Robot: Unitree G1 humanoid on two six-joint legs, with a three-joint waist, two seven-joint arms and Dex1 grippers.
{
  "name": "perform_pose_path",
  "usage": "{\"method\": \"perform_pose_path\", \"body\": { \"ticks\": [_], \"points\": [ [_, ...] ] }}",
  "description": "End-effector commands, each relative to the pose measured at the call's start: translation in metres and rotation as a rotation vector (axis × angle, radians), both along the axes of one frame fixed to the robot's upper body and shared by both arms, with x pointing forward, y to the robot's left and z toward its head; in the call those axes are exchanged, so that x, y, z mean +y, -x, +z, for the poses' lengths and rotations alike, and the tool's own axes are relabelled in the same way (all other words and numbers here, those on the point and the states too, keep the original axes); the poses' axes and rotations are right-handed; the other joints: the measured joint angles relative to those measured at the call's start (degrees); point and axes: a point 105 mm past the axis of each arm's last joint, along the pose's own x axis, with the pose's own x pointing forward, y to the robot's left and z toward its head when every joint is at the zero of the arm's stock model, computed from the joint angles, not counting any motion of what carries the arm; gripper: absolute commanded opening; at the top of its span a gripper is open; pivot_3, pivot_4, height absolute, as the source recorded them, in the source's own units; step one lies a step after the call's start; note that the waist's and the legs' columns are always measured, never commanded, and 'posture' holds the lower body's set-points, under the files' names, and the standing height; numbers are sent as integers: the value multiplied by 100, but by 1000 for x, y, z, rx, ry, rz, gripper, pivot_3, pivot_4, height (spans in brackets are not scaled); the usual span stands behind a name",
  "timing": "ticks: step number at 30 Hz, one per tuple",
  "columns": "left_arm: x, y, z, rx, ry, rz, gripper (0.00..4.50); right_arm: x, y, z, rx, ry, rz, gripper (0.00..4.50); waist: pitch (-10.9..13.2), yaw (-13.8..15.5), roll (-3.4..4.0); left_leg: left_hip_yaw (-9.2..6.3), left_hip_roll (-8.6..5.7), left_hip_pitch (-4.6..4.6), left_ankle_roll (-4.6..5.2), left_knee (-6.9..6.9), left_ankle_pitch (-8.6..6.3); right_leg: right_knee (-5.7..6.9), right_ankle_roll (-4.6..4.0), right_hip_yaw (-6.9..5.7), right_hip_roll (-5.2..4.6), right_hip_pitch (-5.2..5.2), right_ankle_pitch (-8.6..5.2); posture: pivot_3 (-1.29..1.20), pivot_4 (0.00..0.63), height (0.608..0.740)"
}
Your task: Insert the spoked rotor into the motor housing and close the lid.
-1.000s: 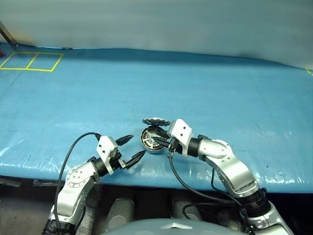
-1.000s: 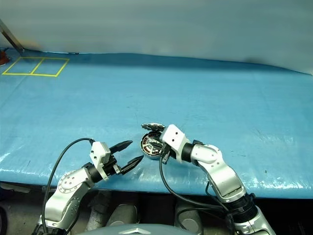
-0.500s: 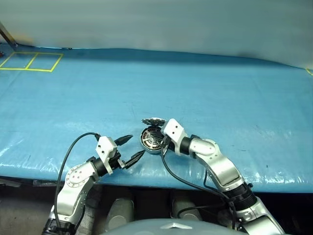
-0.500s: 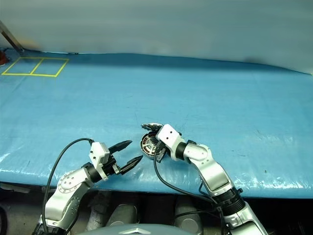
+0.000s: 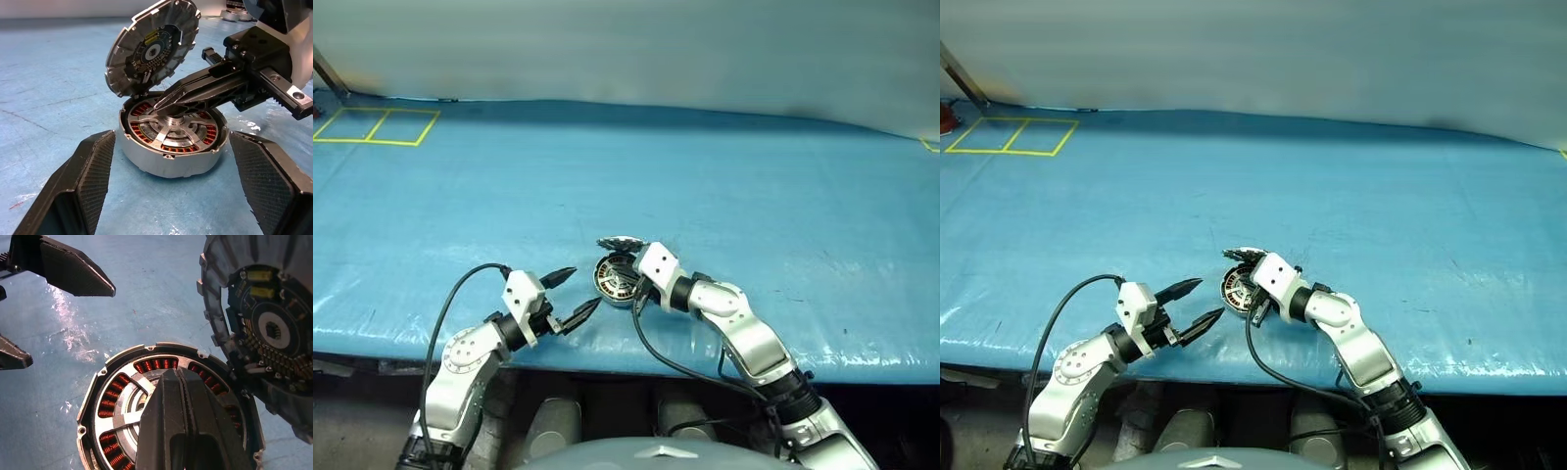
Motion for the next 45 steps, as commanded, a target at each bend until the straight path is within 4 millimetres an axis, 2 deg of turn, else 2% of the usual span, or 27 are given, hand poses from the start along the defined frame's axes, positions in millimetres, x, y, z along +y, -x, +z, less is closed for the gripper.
{"method": "perform_pose_path", "body": {
  "ticks": [1, 4, 8, 11, 14, 19, 22, 25, 28, 32, 35, 38, 45],
  "points": [
    [0, -4, 13, -43, 35, 10, 3981, -11, -2, 23, 6, -158, -55, 27, 3, 0, 2, 0, 0, -2, 0, -2, 0, 0, 3, 0, 0, -2, 5, 0, 150, 740],
    [2, -7, 17, -41, 61, 20, 3981, -24, 3, 24, 6, -139, -70, 27, 3, 0, 3, 1, -4, -16, 1, -6, -1, -1, 4, 5, -2, -19, 28, 0, 150, 740],
    [19, -21, 16, -39, 86, 81, 3981, -36, 18, 18, 27, -69, -61, 27, 3, 13, 3, -12, -3, -52, 1, -4, 0, -2, 2, -8, 1, -47, 32, 0, 150, 740],
    [28, -33, 20, -47, 84, 138, 3981, -37, 30, 18, 40, -47, -39, 27, 4, -3, 4, -12, -3, -54, 1, -8, 0, -3, 1, -8, 2, -52, 31, 0, 150, 740],
    [31, -43, 33, -88, 92, 149, 3981, -31, 42, 18, 44, -27, -1, 27, 5, 0, 3, -12, -4, -56, 0, -3, 0, -3, 3, -9, 1, -51, 31, 0, 150, 740],
    [29, -63, 48, -133, 88, 149, 3981, -30, 43, 11, 57, -2, -24, 27, 6, 12, 1, -12, -6, -56, 0, 7, 0, -7, 20, -10, 2, -43, 28, 0, 150, 740],
    [27, -78, 53, -151, 74, 135, 3360, -29, 42, 10, 56, -6, -30, 0, 6, 32, 1, -12, -7, -57, 0, 12, 0, -8, 23, -10, 2, -42, 32, 0, 150, 740],
    [24, -98, 51, -151, 38, 121, 2355, -29, 41, 10, 53, -1, -38, 0, 6, 39, 0, -12, -7, -57, 0, 12, 1, -14, 28, -11, 4, -39, 34, 0, 150, 740],
    [14, -110, 55, -160, 33, 70, 1322, -28, 44, 9, 65, -5, -23, 0, 6, 32, 0, -13, -8, -63, 1, 11, 0, -27, 30, -12, 5, -38, 39, 0, 150, 740],
    [-12, -122, 67, -167, 37, -37, 42, -29, 51, 7, 103, -22, -1, 0, 8, 54, -3, -14, -11, -71, 5, 12, -2, -39, 24, -12, 3, -37, 45, 0, 150, 740],
    [-34, -120, 78, -195, 29, -170, 42, -30, 58, 7, 121, -31, 12, 0, 8, 46, -3, -16, -11, -76, 10, 11, -5, -45, 24, -14, 3, -38, 45, 0, 150, 740],
    [-52, -120, 87, -225, 15, -254, 42, -37, 55, 13, 91, -62, -54, 0, 8, 42, -3, -16, -11, -77, 11, 9, -6, -49, 24, -15, 3, -37, 45, 0, 150, 740],
    [-81, -103, 93, -252, -30, -472, 42, -75, 56, 28, 42, -124, -282, 0, 8, 30, -3, -14, -10, -76, 12, 12, -7, -46, 26, -13, 3, -35, 46, 0, 150, 740]
  ]
}}
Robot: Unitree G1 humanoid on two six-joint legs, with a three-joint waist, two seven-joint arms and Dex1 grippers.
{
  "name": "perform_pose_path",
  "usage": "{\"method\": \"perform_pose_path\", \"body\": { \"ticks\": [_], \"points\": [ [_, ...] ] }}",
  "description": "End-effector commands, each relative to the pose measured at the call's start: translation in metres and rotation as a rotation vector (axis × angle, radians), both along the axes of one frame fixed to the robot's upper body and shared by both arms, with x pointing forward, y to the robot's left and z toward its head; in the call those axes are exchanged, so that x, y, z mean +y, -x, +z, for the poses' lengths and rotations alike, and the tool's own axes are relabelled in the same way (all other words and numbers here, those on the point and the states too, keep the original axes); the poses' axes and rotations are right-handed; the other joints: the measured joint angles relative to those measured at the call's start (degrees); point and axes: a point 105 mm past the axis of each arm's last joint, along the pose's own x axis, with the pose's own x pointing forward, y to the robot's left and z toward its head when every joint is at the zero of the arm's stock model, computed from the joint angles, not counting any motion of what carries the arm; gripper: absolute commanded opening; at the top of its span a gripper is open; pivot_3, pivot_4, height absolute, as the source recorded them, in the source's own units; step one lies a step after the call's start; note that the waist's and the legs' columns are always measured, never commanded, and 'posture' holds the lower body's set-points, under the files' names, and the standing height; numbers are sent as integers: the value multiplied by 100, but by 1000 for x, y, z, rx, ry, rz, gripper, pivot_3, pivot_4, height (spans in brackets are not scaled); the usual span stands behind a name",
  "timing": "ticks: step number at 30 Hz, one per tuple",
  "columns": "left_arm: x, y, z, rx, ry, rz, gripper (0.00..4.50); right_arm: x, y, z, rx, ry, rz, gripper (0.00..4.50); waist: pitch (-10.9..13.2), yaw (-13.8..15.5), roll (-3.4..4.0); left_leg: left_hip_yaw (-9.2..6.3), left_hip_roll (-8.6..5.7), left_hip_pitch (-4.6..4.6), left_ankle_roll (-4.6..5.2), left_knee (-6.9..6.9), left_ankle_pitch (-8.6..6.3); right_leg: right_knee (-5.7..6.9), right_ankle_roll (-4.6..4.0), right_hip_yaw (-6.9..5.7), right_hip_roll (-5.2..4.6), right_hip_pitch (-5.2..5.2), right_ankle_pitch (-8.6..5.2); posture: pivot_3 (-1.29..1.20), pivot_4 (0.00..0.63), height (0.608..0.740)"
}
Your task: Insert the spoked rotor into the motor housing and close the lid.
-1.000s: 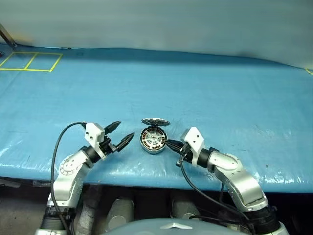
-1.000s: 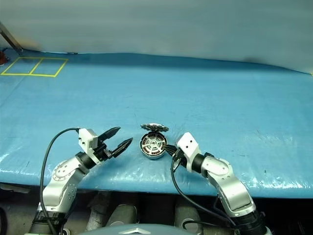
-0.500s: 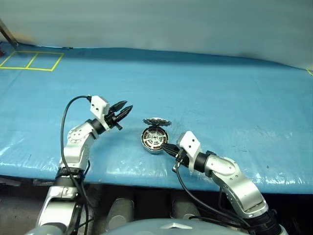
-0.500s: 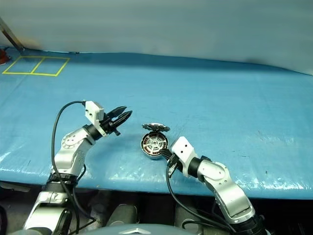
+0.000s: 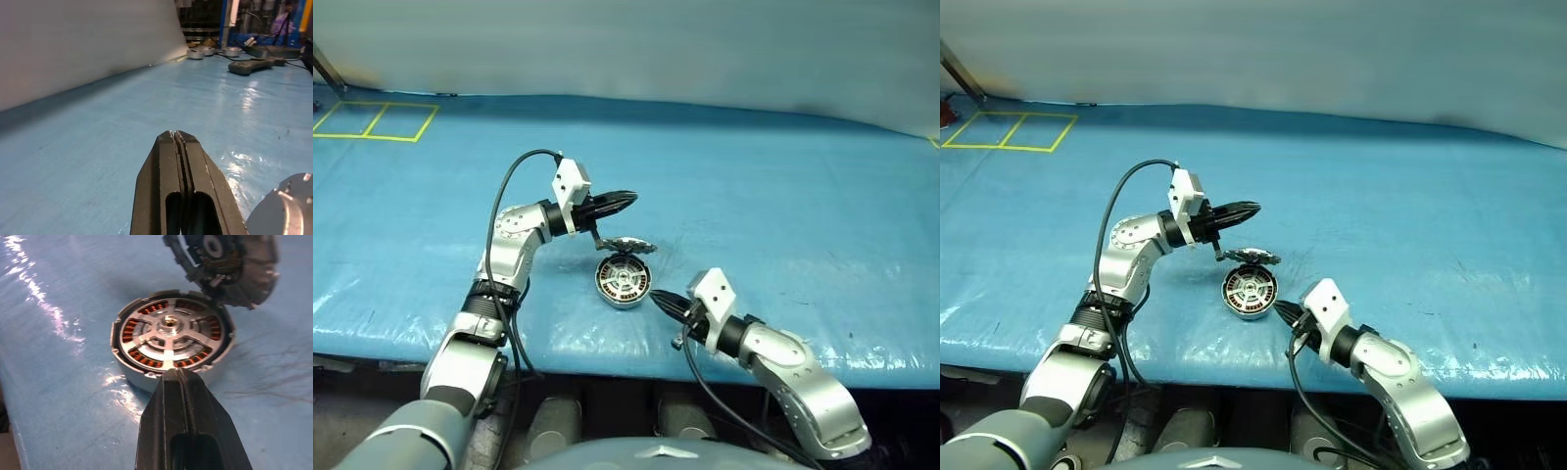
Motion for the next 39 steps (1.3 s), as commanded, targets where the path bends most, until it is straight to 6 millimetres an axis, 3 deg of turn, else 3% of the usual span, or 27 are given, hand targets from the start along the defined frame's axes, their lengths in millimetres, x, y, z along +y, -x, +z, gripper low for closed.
{"method": "perform_pose_path", "body": {
  "ticks": [1, 6, 11, 26, 32, 36, 39],
  "points": [
    [-14, 13, 7, -56, -46, -119, 42, -17, 6, 16, -50, -37, -86, 0, 0, 0, 0, 1, 0, -1, 0, -1, 0, 0, 0, 1, 0, -1, 0, 0, 150, 740],
    [-19, 34, -3, -93, -156, -267, 42, -30, 30, 2, 34, -17, -129, 0, 0, -9, 1, 0, 0, 0, 1, -1, 0, 0, 0, 0, 0, 0, 0, 0, 150, 740],
    [-18, 47, -8, -107, -223, -356, 42, -31, 35, 3, 32, -20, -156, 0, 0, -34, 1, 8, 3, 8, 1, 2, 0, 3, 2, 7, 1, 4, -2, 0, 150, 740],
    [-17, 44, -31, -69, -268, -317, 42, -10, 26, 20, -49, -54, -89, 0, -1, -28, 3, 6, 2, 9, 2, 10, 1, 4, 22, 7, 1, 8, -4, 0, 150, 740],
    [-19, 46, -22, -40, -177, -282, 42, -1, 21, 21, -56, -64, -63, 0, -2, 4, 3, 2, 2, 12, 2, 12, 1, 5, 16, 5, 1, 11, 1, 0, 150, 740],
    [-21, 59, -23, -28, -169, -318, 42, -1, 18, 18, -54, -54, -66, 0, -2, -2, 3, 3, 1, 12, 2, 11, 1, 4, 14, 7, 0, 11, 3, 0, 150, 740],
    [-22, 78, -35, -15, -216, -385, 42, -1, 13, 21, -70, -62, -73, 0, -2, -12, 4, 4, 2, 12, 3, 9, 1, 4, 8, 8, 0, 11, 5, 0, 150, 740]
  ]
}}
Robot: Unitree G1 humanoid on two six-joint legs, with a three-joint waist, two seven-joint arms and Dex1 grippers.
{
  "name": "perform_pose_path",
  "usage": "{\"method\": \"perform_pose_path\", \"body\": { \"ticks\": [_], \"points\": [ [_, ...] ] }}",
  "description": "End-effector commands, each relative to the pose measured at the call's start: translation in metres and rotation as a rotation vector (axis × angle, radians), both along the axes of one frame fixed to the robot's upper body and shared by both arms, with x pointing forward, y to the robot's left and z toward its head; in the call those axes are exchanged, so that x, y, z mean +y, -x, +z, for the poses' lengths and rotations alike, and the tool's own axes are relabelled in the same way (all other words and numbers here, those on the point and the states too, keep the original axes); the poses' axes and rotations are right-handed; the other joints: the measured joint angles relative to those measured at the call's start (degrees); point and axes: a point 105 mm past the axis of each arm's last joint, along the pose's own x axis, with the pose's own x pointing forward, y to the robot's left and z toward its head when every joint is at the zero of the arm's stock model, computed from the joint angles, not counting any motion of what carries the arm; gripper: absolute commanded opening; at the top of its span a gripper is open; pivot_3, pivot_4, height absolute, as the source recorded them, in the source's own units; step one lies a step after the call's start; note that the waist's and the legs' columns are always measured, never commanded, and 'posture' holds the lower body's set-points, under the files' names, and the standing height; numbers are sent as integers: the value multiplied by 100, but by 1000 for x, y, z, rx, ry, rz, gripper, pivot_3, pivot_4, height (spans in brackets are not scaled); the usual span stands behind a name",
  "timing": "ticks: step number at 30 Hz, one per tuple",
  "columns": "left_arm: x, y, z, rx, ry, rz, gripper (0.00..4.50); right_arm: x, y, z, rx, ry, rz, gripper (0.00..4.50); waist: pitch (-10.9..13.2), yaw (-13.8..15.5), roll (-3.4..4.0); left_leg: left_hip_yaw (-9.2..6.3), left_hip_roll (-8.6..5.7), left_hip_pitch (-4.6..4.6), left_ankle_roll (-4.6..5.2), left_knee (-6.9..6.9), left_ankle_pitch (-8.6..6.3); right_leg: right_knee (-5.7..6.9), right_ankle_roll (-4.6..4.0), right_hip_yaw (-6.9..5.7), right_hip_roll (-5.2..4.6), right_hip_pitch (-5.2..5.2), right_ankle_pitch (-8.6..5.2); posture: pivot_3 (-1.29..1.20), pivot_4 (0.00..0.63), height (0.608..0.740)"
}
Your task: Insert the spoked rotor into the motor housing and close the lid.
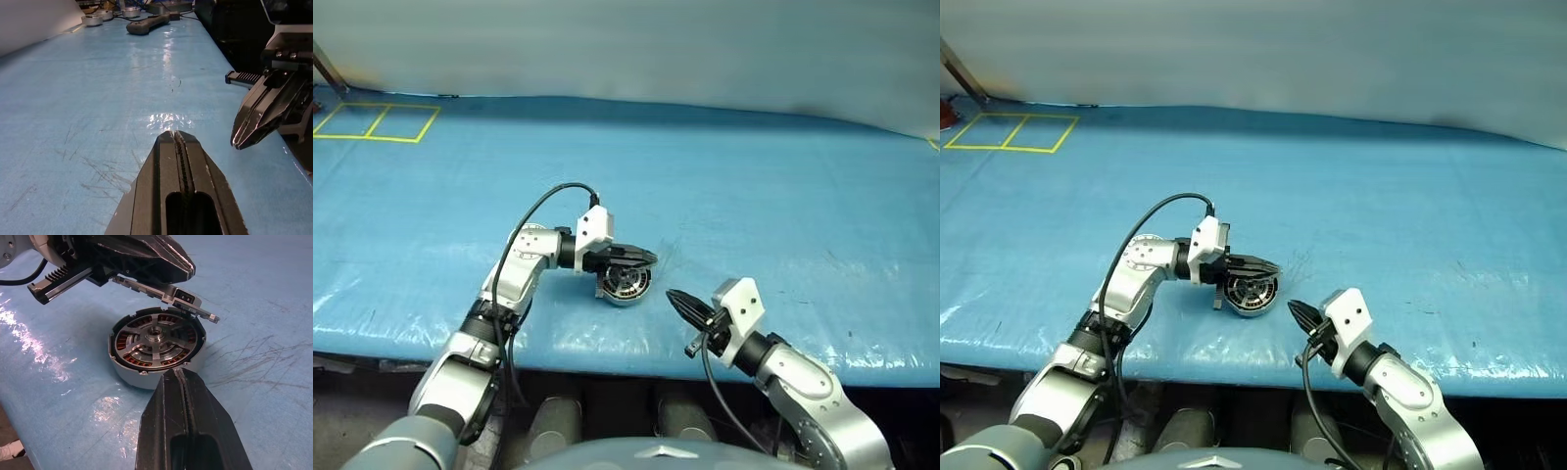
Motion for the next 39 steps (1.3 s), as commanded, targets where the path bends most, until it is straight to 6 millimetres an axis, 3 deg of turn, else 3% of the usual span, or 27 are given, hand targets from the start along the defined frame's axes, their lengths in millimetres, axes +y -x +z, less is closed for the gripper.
{"method": "perform_pose_path", "body": {
  "ticks": [1, 4, 8, 14, 17, 21, 25, 27, 30, 33, 39],
  "points": [
    [-2, 25, -7, -17, -51, -97, 42, -1, -6, 9, -47, -2, -12, 0, -1, -15, 2, 0, 0, 0, 0, -1, 0, 0, -1, 0, 0, -1, 0, 0, 150, 740],
    [5, 37, -26, -3, -148, -132, 42, -4, -9, 11, -61, 6, -21, 0, -1, -10, 2, 0, 1, 0, 0, -1, 0, 1, -2, 1, 1, -1, -1, 0, 150, 740],
    [14, 20, -40, 15, -194, -24, 42, -11, -13, 14, -85, 27, -46, 0, -2, 29, 3, 0, 1, 0, -1, 2, 0, 2, -1, -2, 1, 0, -1, 0, 150, 740],
    [17, 15, -50, 36, -198, 27, 42, -12, -17, 17, -99, 42, -42, 0, -2, 29, 3, 2, 0, 1, 0, 3, 1, 2, 1, 0, 1, -1, 1, 0, 150, 740],
    [12, 24, -35, 15, -139, -18, 42, -12, -16, 17, -96, 38, -39, 0, -2, 30, 3, 2, 0, 0, 0, 2, 1, 2, 1, 0, 0, -1, 1, 0, 150, 740],
    [8, 59, 5, 54, 16, -181, 42, -14, -12, 12, -72, 44, -35, 0, -2, 20, 3, 2, 2, -3, 2, 0, -1, 1, -2, 3, -1, -3, 0, 0, 150, 740],
    [18, 76, 16, 37, -23, -251, 42, -17, -14, 9, -65, 50, -43, 0, -3, 0, 6, 4, 4, 2, 2, 0, -1, 4, -7, 3, 0, -3, -2, 0, 150, 740],
    [22, 70, 26, -5, -3, -213, 42, -17, -16, 8, -65, 49, -45, 0, -4, 0, 9, 6, 5, 7, 2, 0, -1, 8, -7, 3, 0, -1, -4, 0, 150, 740],
    [23, 35, 51, -70, 96, -22, 42, -15, -19, 5, -60, 62, -31, 0, -2, 32, 6, 6, 4, 6, 1, 7, 2, 8, 10, 2, 0, 1, -7, 0, 150, 740],
    [30, -2, 49, -121, 64, 158, 42, -11, -21, 5, -61, 59, -15, 0, -3, 68, 5, 1, 1, 7, 3, 15, 6, 8, 26, -2, 0, 10, -8, 0, 150, 740],
    [35, -27, 31, -112, 10, 233, 42, -11, -23, 6, -68, 63, -7, 0, -4, 11, 7, 9, -1, 4, 6, 6, 5, 3, 1, 7, 1, 0, 8, 0, 150, 740]
  ]
}}
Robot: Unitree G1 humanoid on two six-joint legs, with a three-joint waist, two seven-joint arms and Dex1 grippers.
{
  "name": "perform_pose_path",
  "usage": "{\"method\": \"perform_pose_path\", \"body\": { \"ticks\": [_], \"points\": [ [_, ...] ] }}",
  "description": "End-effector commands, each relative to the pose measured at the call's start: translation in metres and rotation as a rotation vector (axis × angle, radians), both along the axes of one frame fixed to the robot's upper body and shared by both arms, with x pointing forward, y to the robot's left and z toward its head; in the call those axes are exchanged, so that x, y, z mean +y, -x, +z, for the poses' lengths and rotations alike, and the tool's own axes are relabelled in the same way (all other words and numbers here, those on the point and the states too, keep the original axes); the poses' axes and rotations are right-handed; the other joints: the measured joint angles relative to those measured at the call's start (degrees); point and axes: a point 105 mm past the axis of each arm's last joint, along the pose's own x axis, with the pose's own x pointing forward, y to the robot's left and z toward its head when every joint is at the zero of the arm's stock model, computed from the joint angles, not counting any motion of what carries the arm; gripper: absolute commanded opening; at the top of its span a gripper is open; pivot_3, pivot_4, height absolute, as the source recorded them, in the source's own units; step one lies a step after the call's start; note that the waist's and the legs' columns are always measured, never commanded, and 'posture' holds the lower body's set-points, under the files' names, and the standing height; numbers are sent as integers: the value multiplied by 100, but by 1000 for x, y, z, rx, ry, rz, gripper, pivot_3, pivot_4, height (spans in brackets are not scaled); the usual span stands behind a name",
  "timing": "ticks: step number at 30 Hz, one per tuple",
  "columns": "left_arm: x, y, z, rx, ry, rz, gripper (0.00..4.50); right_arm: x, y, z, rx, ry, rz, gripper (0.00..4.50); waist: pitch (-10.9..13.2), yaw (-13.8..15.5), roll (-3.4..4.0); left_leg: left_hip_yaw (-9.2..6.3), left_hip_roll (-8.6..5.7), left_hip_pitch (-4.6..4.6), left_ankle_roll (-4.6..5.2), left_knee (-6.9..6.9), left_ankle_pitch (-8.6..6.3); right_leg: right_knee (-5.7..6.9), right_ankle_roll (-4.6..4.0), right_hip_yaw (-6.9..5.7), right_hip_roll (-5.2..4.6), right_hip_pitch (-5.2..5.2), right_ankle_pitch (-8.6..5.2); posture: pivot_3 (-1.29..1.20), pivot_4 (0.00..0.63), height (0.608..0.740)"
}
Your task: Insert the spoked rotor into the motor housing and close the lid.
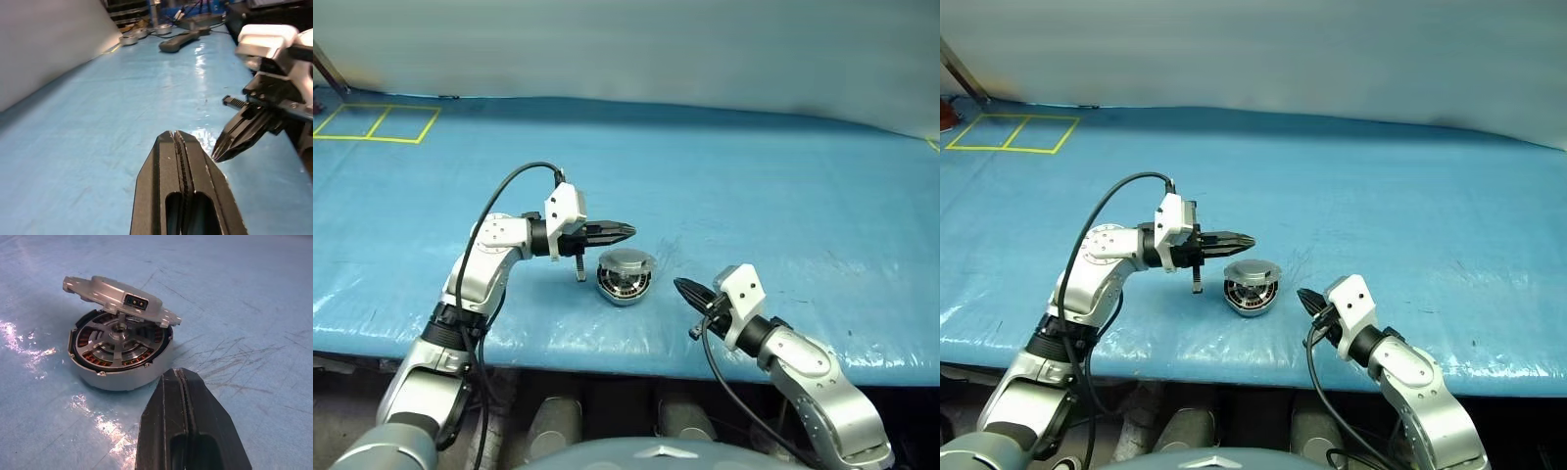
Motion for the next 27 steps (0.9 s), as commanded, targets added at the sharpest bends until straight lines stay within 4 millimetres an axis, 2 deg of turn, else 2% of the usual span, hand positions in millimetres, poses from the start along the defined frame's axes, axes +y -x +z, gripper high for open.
{"method": "perform_pose_path", "body": {
  "ticks": [1, 6, 11, 14, 21, 24, 27],
  "points": [
    [0, -11, -2, -51, -39, 20, 42, 3, -1, 11, -52, -9, 21, 0, 0, 0, -1, -1, 0, -4, 0, 0, 0, 0, -1, -1, 0, -3, 0, 0, 150, 740],
    [-9, -7, -37, 27, -108, -16, 42, 3, -1, 12, -57, 2, 16, 0, 1, 11, -1, 1, -1, -6, 2, -5, -2, -1, -1, -1, -1, -5, -1, 0, 150, 740],
    [-14, 7, -48, 86, -106, -90, 42, 2, 2, 10, -49, 7, 4, 0, 1, 2, -1, 0, 0, -6, 2, -4, -2, 0, -2, -1, -1, -6, -1, 0, 150, 740],
    [-5, 21, -73, 57, -262, -175, 42, 1, 4, 9, -43, -4, -12, 0, 0, -17, 0, 1, 0, -3, 1, -3, -1, 2, -2, 0, -1, -5, -1, 0, 150, 740],
    [12, 27, -99, 21, -432, -206, 42, 2, 3, 8, -42, -2, -12, 0, -7, -16, 3, 2, 1, 12, 1, -1, -1, 2, 0, 1, -1, 10, -2, 0, 150, 740],
    [10, 21, -93, 27, -364, -156, 42, 4, 0, 12, -57, -7, -6, 0, -11, -22, 7, 2, 3, 27, 0, -2, 0, 3, 14, 1, 0, 22, -10, 0, 150, 740],
    [-3, 10, -59, 87, -105, -64, 42, 4, -3, 15, -72, 9, -5, 0, -11, -21, 8, 2, 3, 34, 1, 1, 1, 6, 26, 2, 0, 29, -15, 0, 150, 740]
  ]
}}
